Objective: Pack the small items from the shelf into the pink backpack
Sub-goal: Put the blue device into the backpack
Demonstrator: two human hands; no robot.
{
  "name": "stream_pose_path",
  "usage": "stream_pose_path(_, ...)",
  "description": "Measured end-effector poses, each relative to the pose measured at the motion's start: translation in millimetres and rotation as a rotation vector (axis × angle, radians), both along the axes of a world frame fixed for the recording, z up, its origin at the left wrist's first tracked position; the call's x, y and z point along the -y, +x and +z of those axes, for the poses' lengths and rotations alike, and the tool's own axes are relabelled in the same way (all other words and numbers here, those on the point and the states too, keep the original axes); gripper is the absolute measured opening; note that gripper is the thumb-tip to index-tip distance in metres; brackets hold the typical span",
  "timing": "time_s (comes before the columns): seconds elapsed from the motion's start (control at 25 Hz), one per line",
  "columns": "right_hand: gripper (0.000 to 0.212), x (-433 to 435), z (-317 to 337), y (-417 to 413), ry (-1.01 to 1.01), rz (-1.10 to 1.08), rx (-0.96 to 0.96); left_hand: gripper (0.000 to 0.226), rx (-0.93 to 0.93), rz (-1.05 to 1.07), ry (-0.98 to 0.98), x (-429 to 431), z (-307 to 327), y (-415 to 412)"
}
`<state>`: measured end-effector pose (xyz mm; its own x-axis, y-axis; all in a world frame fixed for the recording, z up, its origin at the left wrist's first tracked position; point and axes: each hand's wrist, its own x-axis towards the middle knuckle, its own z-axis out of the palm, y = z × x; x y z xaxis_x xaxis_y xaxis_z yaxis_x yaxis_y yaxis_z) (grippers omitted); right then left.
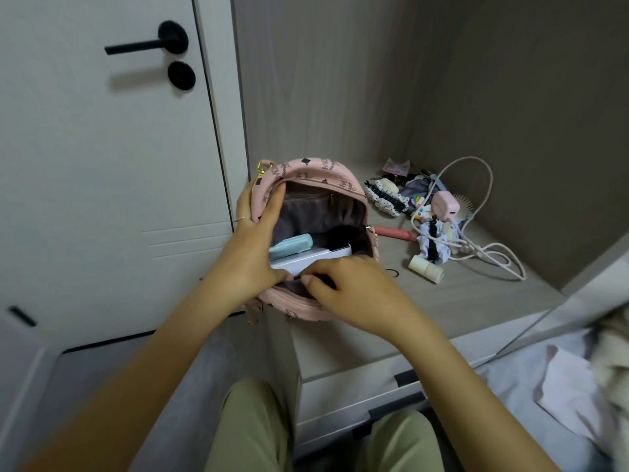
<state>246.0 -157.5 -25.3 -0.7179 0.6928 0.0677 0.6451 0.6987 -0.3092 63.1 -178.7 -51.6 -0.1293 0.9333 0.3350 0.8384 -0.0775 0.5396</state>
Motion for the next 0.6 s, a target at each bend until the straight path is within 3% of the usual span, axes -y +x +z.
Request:
stream_pose_path(0.16, 0.08, -4, 1, 23, 0.05, 0.109, 0.201, 0.132, -0.11, 0.131, 0.007, 0, -2, 12)
stream_pose_path(0.36, 0.055, -5, 4, 22, 0.216, 0.175, 0.191, 0.134, -0.176, 0.183, -0.004, -2, -4, 13)
stream_pose_path(0.48, 0.028, -3, 12, 22, 0.316, 0.151, 0.176, 0.136, -0.176, 0.191, -0.004, -4, -4, 13)
stream_pose_path(0.6, 0.018, 2, 14, 21, 0.312, 0.165, 0.183, 0.135, -0.199, 0.212, 0.017, -8, -4, 18)
